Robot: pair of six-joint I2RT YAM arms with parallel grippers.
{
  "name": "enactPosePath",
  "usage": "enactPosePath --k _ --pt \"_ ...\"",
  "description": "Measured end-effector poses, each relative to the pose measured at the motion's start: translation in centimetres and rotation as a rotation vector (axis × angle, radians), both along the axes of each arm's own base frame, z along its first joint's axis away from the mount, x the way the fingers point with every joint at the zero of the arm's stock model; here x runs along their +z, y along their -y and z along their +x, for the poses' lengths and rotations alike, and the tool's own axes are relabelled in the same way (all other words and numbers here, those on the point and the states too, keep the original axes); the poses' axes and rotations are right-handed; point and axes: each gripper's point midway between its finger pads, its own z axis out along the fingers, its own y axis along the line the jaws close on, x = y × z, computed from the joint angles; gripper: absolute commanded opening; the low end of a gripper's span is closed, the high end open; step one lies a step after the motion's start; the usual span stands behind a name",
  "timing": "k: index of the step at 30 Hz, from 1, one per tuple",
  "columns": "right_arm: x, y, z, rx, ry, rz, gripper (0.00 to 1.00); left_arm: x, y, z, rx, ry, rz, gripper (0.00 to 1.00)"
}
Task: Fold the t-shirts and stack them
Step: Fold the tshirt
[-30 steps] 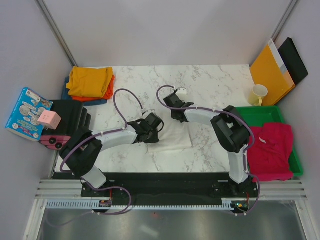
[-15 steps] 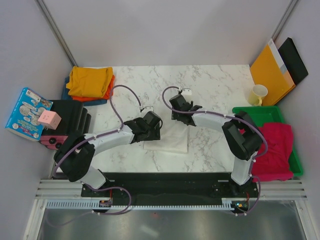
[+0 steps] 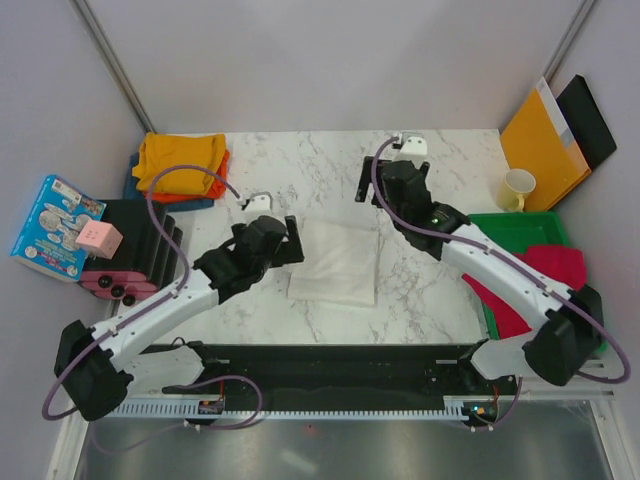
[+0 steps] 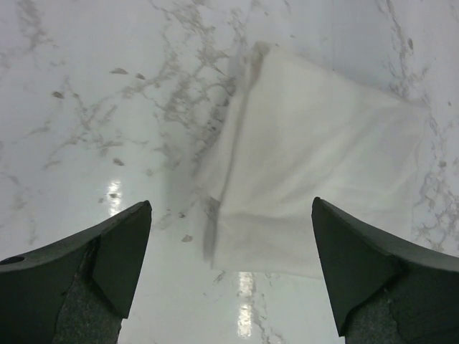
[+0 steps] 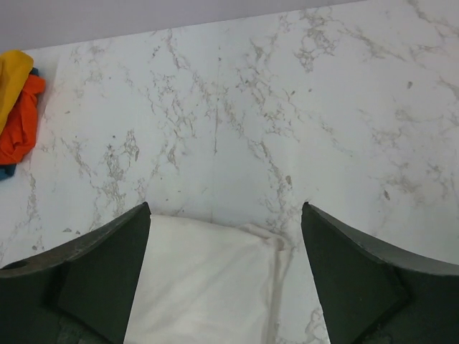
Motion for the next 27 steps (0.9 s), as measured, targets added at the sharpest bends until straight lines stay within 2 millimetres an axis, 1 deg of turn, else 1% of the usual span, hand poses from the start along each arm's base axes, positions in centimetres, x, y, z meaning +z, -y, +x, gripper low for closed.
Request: enactPosePath --k 2,3,5,7,8,11,14,16,17,19,22,27 --pt "0.6 1.7 -1.6 -0.013 0.019 -0.005 0.98 1.0 -2.6 0.4 0.071 0.037 0.013 1.00" --pt "0.7 2.5 -2.5 -0.021 0.022 -0.011 0.98 1.2 -4.3 0.8 0.120 0.054 0.027 0.99" --pt "0.7 3.9 -3.9 -0.032 0.028 -0.023 0.98 1.1 -7.1 1.6 0.201 0.082 0.059 1.00" --pt "0.8 5.0 -5.7 -0.038 0.034 -0.031 0.98 0.1 -10.5 1.8 0.279 0.116 0.126 1.00" --pt "0.9 5.5 -6.5 -0.038 0.038 -0.030 0.98 -0.7 -12.2 1.8 0.310 0.146 0.167 1.00" --pt "1.3 6.4 -8.8 -0.021 0.056 -0.015 0.98 -2.8 -15.2 1.5 0.336 0.206 0.258 1.00" --pt "1.3 6.9 -10.3 -0.014 0.063 0.002 0.98 -4.5 -17.5 2.3 0.360 0.237 0.315 1.00" --pt "0.7 7.2 -10.8 -0.011 0.051 0.001 0.98 -5.3 -18.6 3.3 0.376 0.251 0.351 1.00" --pt "0.1 7.3 -11.1 -0.011 0.037 -0.005 0.98 -5.8 -18.9 3.7 0.373 0.257 0.365 1.00" --pt "-0.8 7.6 -11.5 -0.010 0.012 -0.019 0.98 -6.5 -18.9 4.2 0.345 0.280 0.390 1.00" --pt "-1.9 8.2 -12.4 -0.010 -0.016 -0.036 0.98 -7.0 -18.5 5.3 0.297 0.333 0.403 0.99" --pt "-1.5 9.0 -13.3 -0.011 -0.005 -0.022 0.98 -8.5 -17.8 7.6 0.244 0.351 0.454 0.99"
